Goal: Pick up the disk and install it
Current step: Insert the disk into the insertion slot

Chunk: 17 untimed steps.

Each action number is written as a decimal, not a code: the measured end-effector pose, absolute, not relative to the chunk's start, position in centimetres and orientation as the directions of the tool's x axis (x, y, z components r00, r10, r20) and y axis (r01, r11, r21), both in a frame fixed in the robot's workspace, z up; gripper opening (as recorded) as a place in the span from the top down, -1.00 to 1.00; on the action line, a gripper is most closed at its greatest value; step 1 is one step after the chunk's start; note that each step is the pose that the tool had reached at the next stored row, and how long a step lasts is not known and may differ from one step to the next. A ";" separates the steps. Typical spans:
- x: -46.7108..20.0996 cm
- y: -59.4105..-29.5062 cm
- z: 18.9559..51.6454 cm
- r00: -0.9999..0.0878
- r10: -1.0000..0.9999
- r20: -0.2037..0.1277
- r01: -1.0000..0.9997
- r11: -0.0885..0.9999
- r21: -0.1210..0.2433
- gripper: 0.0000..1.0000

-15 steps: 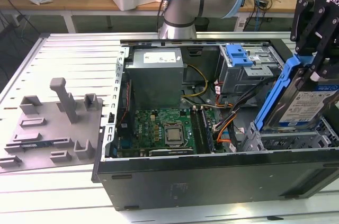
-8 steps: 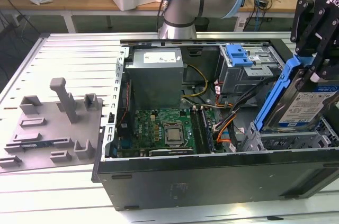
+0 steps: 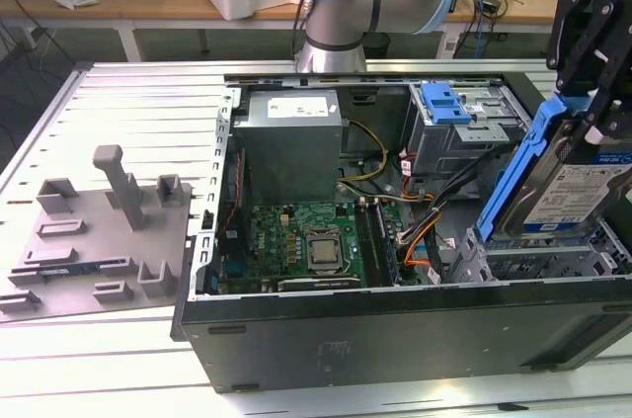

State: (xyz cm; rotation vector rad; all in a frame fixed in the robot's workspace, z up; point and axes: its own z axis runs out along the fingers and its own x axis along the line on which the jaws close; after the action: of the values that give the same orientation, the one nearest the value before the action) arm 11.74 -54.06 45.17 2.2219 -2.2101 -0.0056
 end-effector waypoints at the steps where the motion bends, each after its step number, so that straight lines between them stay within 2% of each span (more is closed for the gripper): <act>1: 11.8 -54.1 45.2 0.006 -1.000 0.002 -1.000 -0.006 0.008 0.26; 17: 11.8 -54.0 45.8 0.005 -1.000 0.001 -1.000 -0.005 0.008 0.26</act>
State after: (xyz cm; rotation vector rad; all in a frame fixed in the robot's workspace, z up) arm 11.76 -54.05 45.80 2.2221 -2.2119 -0.0080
